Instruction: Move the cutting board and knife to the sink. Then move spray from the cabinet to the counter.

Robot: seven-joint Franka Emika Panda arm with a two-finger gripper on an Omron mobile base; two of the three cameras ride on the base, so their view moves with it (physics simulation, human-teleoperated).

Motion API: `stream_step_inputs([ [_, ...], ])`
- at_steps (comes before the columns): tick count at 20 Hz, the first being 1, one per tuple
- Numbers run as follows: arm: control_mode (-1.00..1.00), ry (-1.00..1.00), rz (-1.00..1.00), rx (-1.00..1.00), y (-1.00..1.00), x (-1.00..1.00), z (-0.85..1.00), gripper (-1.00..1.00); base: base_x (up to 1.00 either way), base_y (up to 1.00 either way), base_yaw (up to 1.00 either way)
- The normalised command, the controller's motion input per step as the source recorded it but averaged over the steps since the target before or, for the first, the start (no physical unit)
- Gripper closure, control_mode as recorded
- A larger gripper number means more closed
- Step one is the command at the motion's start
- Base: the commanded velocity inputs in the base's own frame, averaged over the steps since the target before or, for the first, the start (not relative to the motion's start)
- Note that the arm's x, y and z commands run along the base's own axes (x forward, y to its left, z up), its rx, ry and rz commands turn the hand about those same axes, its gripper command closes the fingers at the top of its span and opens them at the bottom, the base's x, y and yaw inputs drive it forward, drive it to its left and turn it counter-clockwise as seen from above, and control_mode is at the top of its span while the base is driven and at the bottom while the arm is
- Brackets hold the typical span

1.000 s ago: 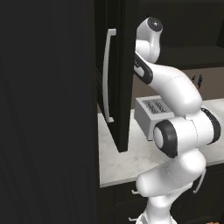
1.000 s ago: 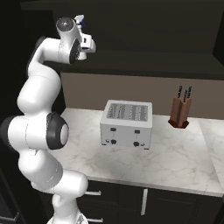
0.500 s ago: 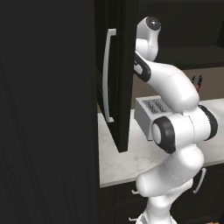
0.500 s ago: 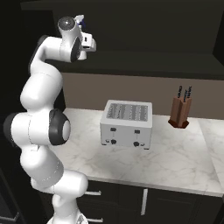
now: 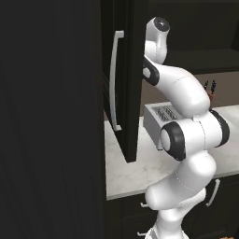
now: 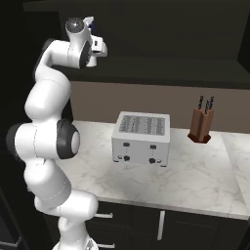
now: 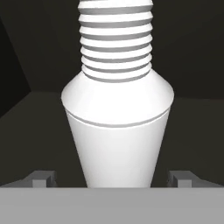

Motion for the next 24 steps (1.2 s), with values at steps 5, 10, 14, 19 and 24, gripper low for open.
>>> stream_step_inputs([
  [5, -1.0, 0.0, 0.0, 0.0, 0.01, 0.06, -0.03, -1.0, 0.0, 0.0, 0.0],
  [10, -1.0, 0.0, 0.0, 0.0, 0.0, 0.12, -0.05, -1.0, 0.0, 0.0, 0.0],
  [14, -1.0, 0.0, 0.0, 0.0, 0.0, 0.13, -0.03, -1.0, 0.0, 0.0, 0.0],
  [19, -1.0, 0.0, 0.0, 0.0, 0.0, 0.09, 0.0, -1.0, 0.0, 0.0, 0.0],
  [24, -1.0, 0.0, 0.0, 0.0, 0.0, 0.06, 0.0, -1.0, 0.0, 0.0, 0.0],
])
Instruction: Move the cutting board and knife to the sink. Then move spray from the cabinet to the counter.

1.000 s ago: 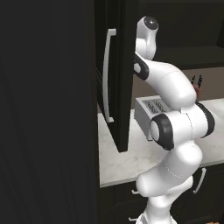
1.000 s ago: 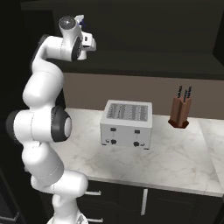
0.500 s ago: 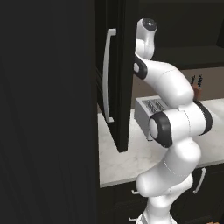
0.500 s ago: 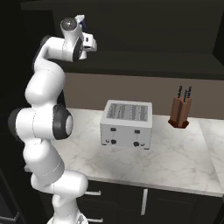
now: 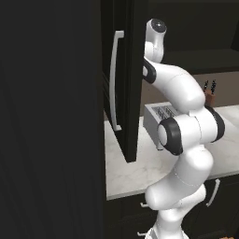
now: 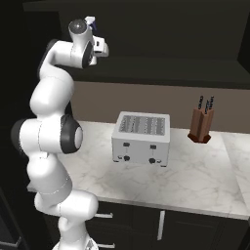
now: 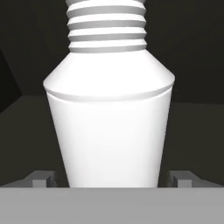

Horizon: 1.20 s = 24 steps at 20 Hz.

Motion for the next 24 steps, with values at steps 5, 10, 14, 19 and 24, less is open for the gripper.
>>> stream_step_inputs([
  [5, -1.0, 0.0, 0.0, 0.0, 0.02, 0.04, 0.0, 1.0, 0.0, 0.0, 0.0],
  [10, -1.0, 0.0, 0.0, 0.0, 0.0, 0.04, 0.0, 1.0, 0.0, 0.0, 0.0],
  [14, -1.0, 0.0, 0.0, 0.0, 0.0, 0.04, 0.0, 1.0, 0.0, 0.0, 0.0],
  [19, -1.0, 0.0, 0.0, 0.0, 0.0, 0.01, 0.0, 1.0, 0.0, 0.0, 0.0],
  [24, -1.0, 0.0, 0.0, 0.01, 0.0, 0.0, 0.01, 1.0, 0.0, 0.0, 0.0],
])
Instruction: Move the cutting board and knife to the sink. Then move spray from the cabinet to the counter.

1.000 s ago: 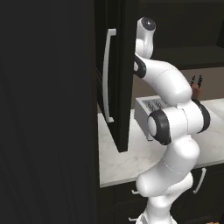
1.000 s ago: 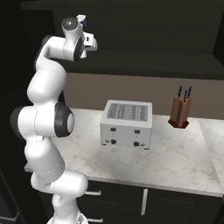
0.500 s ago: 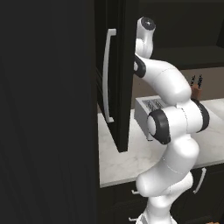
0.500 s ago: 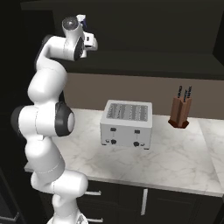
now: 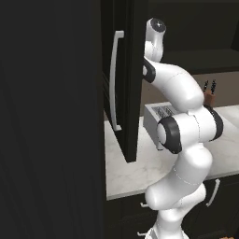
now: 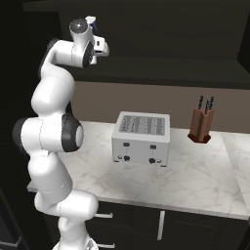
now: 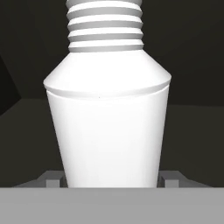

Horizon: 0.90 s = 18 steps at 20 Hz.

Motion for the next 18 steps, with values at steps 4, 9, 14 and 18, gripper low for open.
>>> stream_step_inputs([
  [4, -1.0, 0.0, 0.0, 0.01, 0.01, 0.03, 0.06, 1.0, 0.0, 0.0, 0.0],
  [9, -1.0, -0.01, 0.0, 0.01, 0.02, 0.06, 0.11, 1.0, 0.0, 0.0, 0.0],
  [14, -1.0, -0.01, 0.0, 0.0, 0.01, 0.06, 0.11, 1.0, 0.0, 0.0, 0.0],
  [18, -1.0, 0.0, 0.0, 0.0, 0.01, 0.04, 0.09, 1.0, 0.0, 0.0, 0.0],
])
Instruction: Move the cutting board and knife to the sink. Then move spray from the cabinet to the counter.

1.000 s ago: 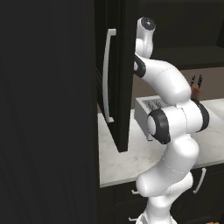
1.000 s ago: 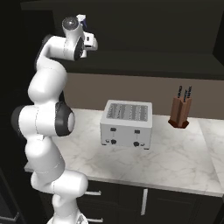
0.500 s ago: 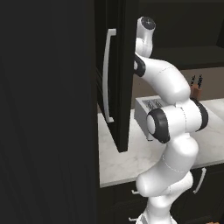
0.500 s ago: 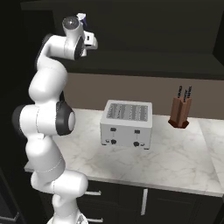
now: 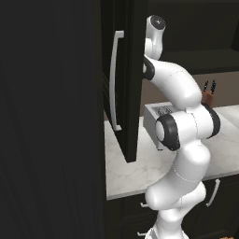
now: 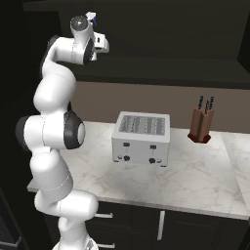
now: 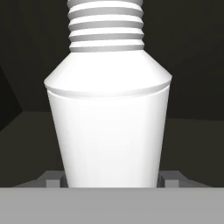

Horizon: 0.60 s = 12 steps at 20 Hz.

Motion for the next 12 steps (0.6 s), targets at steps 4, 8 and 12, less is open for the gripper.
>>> stream_step_inputs([
  [4, -1.0, 0.0, 0.0, 0.0, 0.0, -0.01, 0.01, 1.0, 0.0, 0.0, 0.0],
  [8, -1.0, 0.0, 0.0, 0.0, 0.0, -0.05, 0.0, 1.0, 0.0, 0.0, 0.0],
  [12, -1.0, 0.0, 0.0, 0.0, 0.0, -0.05, 0.0, 1.0, 0.0, 0.0, 0.0],
])
